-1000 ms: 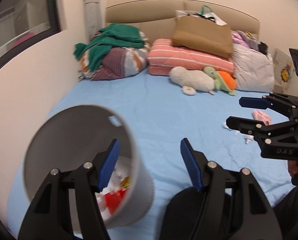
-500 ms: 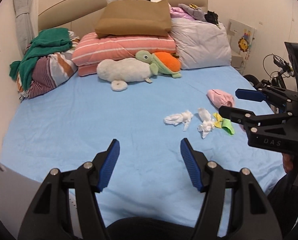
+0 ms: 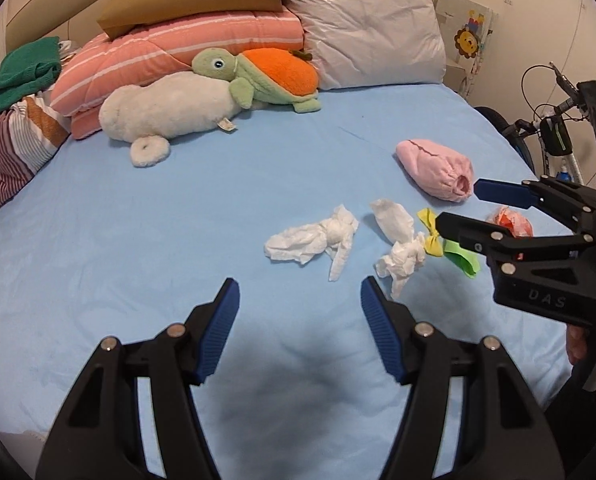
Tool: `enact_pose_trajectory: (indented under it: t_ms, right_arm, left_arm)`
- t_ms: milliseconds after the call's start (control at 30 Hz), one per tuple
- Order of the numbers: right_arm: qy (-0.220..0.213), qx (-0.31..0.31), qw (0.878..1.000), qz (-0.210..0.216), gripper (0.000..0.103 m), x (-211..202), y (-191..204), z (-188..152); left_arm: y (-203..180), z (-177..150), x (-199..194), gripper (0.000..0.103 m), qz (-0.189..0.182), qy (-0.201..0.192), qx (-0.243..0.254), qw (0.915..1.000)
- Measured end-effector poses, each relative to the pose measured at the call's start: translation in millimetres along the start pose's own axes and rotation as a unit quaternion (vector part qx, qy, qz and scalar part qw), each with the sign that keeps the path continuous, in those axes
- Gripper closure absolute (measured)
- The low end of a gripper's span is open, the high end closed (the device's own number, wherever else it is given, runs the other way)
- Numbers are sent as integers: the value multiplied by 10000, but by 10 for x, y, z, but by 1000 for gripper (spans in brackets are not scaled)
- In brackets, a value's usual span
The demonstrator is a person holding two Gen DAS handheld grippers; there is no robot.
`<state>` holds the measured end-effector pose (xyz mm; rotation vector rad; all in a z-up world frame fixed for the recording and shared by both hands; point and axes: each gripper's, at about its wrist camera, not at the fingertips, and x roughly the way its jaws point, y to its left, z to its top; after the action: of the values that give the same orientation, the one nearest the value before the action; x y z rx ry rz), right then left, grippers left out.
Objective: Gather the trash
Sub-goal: 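Grasp one white tissue with the left tool while the right grasps the other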
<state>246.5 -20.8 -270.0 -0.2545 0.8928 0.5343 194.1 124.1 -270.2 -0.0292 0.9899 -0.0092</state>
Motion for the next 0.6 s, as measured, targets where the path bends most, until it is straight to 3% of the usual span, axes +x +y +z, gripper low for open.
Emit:
enact_pose_trajectory:
  t_ms: [267,500,600]
  right_arm:
    - [287,259,9992,-64,41,580,-260,15]
    - [683,222,9974,-76,42,1035,-315,-104]
    - [807,226,9965,-62,53,1192,-347,-169]
  left_arm:
    - [18,191,769,39,-138,280,308,9990]
    - [46,157,1413,39,-213,679,550,9959]
    - [18,156,1533,39,-189,645,701,9953]
